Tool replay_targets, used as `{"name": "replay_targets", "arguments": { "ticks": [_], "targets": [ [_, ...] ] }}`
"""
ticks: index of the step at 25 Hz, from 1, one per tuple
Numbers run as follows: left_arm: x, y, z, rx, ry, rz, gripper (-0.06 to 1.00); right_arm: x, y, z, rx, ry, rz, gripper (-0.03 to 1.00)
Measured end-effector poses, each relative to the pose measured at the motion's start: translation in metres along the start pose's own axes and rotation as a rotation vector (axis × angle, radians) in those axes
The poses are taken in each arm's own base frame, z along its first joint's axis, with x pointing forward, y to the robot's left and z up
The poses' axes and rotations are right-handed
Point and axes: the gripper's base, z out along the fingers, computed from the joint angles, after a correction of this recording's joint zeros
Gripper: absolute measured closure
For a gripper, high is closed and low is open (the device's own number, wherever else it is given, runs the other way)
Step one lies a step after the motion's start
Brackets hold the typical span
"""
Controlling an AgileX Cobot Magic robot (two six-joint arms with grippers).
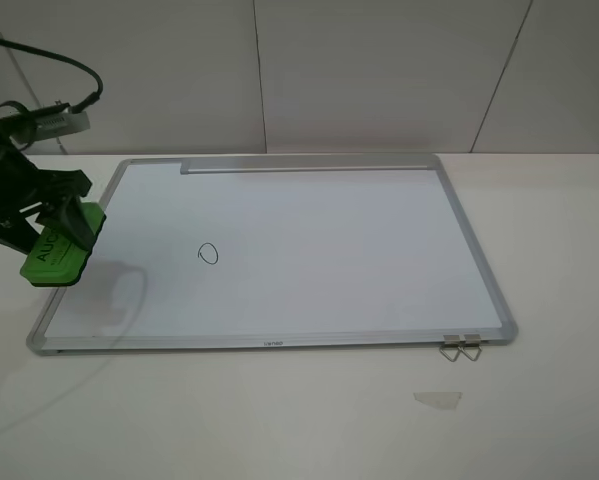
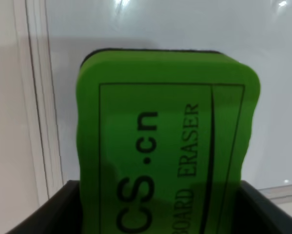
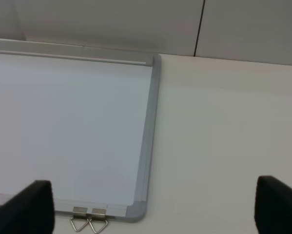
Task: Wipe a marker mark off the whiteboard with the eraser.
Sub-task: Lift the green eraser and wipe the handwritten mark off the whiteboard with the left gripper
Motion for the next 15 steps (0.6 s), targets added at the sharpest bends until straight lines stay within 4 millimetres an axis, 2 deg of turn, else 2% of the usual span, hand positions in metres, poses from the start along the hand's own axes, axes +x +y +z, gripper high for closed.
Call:
{"name": "replay_targets", "arguments": {
  "ticks": [5,6,7,10,15],
  "targets": [
    [-0.016,-0.011,-0.028,0.021,-0.004,0.063,0.35,0.0,0.0,0.0,0.0,0.0,0.0,0.15],
    [-0.019,-0.015,-0.032,0.021,-0.006,0.088,0.35,0.0,0.0,0.0,0.0,0.0,0.0,0.15],
    [-0.023,-0.03,-0.037,0.02,-0.008,0.143,0.35,0.0,0.0,0.0,0.0,0.0,0.0,0.15],
    [-0.031,-0.059,-0.034,0.012,0.002,0.241,0.35,0.0,0.0,0.0,0.0,0.0,0.0,0.15],
    [-0.044,-0.113,-0.008,-0.032,0.071,0.365,0.35,0.0,0.0,0.0,0.0,0.0,0.0,0.15]
  ]
}}
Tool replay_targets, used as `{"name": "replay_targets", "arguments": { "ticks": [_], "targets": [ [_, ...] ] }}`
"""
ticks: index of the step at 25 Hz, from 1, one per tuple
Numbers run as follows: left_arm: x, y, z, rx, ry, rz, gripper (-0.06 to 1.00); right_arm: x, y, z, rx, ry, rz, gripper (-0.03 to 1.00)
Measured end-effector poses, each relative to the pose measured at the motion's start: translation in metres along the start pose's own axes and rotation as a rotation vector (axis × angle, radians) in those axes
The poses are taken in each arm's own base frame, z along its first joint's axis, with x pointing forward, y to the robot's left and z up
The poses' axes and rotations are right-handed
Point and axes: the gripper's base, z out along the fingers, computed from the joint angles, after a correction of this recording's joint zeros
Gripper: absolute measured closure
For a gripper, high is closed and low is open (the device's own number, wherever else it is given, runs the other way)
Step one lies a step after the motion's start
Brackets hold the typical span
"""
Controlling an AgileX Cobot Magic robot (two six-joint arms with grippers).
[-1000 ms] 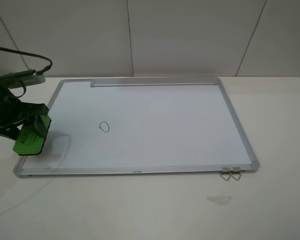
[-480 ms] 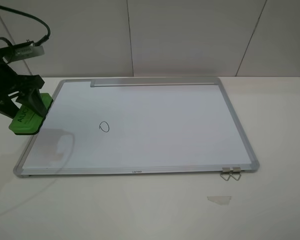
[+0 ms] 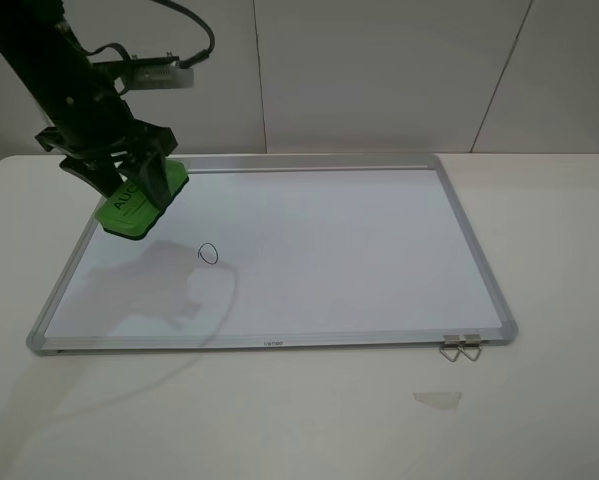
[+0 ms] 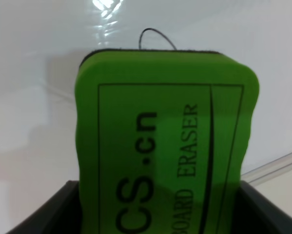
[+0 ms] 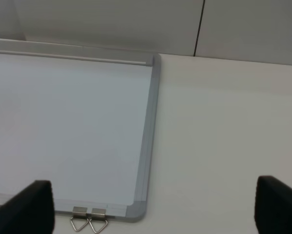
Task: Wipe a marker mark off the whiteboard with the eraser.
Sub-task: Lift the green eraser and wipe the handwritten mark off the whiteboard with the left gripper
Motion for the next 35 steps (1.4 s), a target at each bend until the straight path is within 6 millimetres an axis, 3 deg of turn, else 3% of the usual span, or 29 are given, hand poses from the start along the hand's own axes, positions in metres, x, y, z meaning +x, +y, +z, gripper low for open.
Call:
{"name": "replay_targets", "arguments": {
  "ticks": [7,11,18,30,35],
  "targets": [
    [-0.037,-0.053,0.037,-0.103,0.095,0.125,0.35,0.0,0.0,0.0,0.0,0.0,0.0,0.15],
    [-0.051,-0.071,0.06,-0.111,0.13,0.138,0.35,0.0,0.0,0.0,0.0,0.0,0.0,0.15],
    [-0.056,-0.07,0.093,-0.126,0.194,0.13,0.35,0.0,0.0,0.0,0.0,0.0,0.0,0.15],
    [-0.061,-0.069,0.099,-0.128,0.14,0.192,0.35,0.0,0.0,0.0,0.0,0.0,0.0,0.15],
    [-0.051,-0.063,0.119,-0.132,0.145,0.21,0.35,0.0,0.0,0.0,0.0,0.0,0.0,0.15]
  ]
}}
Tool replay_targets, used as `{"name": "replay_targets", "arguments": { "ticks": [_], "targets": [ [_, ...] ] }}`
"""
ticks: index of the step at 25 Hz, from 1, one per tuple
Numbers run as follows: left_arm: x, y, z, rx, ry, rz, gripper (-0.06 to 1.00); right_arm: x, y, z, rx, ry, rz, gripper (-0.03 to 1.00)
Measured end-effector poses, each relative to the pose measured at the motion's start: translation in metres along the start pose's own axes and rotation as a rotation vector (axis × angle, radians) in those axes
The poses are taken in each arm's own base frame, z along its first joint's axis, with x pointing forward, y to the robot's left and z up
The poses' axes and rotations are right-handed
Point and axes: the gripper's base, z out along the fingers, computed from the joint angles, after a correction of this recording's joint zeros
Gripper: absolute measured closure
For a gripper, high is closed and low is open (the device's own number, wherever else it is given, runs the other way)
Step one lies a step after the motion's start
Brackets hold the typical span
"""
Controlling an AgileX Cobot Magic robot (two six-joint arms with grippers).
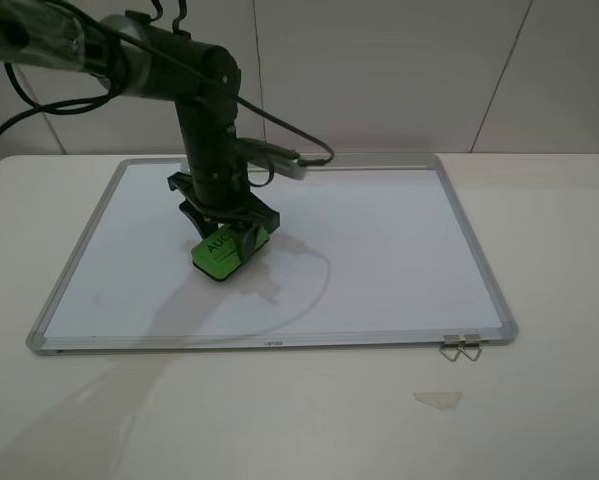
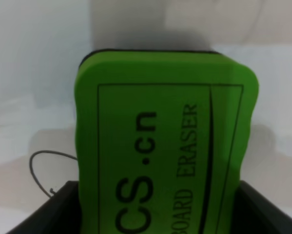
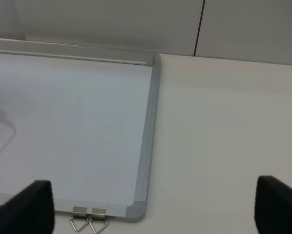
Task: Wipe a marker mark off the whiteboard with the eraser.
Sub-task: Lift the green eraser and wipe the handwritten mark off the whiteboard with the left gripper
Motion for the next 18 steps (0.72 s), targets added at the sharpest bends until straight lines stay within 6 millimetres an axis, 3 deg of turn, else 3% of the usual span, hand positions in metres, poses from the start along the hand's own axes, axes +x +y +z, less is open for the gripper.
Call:
{"name": "replay_targets", "arguments": {
  "ticks": [3,18],
  "targets": [
    [0.005,0.0,0.01,0.0,0.008,0.009,0.35,0.0,0.0,0.0,0.0,0.0,0.0,0.15],
    [0.012,0.017,0.016,-0.024,-0.007,-0.004,0.35,0.0,0.0,0.0,0.0,0.0,0.0,0.15]
  ]
}}
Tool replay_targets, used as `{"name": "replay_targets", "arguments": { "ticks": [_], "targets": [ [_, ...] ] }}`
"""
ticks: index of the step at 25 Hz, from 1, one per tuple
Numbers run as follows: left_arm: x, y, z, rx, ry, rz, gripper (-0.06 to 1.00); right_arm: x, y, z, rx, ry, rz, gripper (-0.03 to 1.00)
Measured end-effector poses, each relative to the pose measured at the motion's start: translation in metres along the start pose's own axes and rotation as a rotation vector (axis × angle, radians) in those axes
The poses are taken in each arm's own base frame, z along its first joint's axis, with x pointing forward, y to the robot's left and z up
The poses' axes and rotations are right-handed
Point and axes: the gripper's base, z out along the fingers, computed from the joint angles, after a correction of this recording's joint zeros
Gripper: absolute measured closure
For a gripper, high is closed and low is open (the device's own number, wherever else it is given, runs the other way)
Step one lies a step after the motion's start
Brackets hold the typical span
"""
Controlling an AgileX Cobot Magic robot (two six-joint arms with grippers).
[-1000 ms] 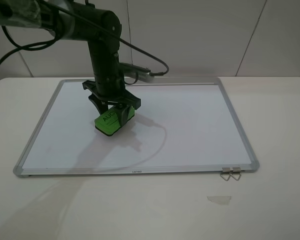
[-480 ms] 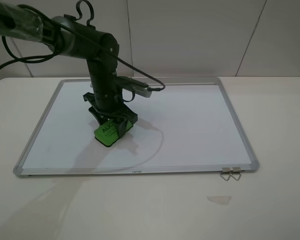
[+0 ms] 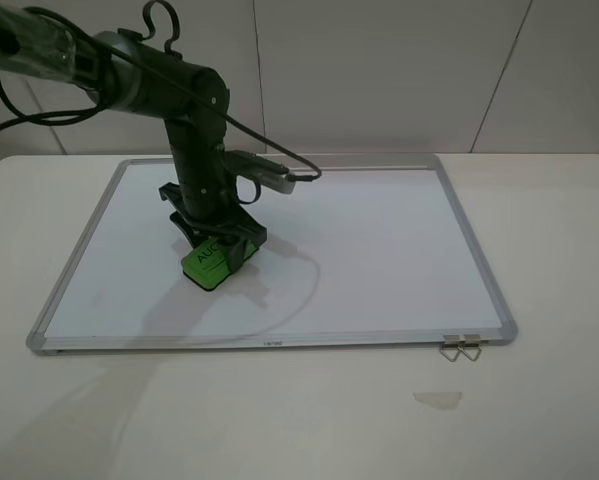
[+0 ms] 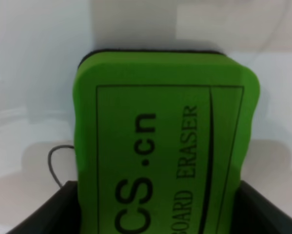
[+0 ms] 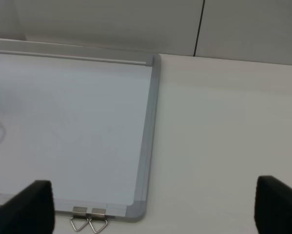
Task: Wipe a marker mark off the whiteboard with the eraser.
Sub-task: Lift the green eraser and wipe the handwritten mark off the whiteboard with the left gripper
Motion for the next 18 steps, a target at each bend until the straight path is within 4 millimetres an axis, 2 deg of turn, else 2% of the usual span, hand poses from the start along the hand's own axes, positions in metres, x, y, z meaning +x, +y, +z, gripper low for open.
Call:
{"name": "replay_targets", "arguments": {
  "ticks": [11,18],
  "targets": [
    [0.015,0.048,0.009,-0.009,-0.033,-0.107,0.35,0.0,0.0,0.0,0.0,0.0,0.0,0.15],
    [0.014,0.048,0.009,-0.011,-0.037,-0.104,0.35,0.0,0.0,0.0,0.0,0.0,0.0,0.15]
  ]
}}
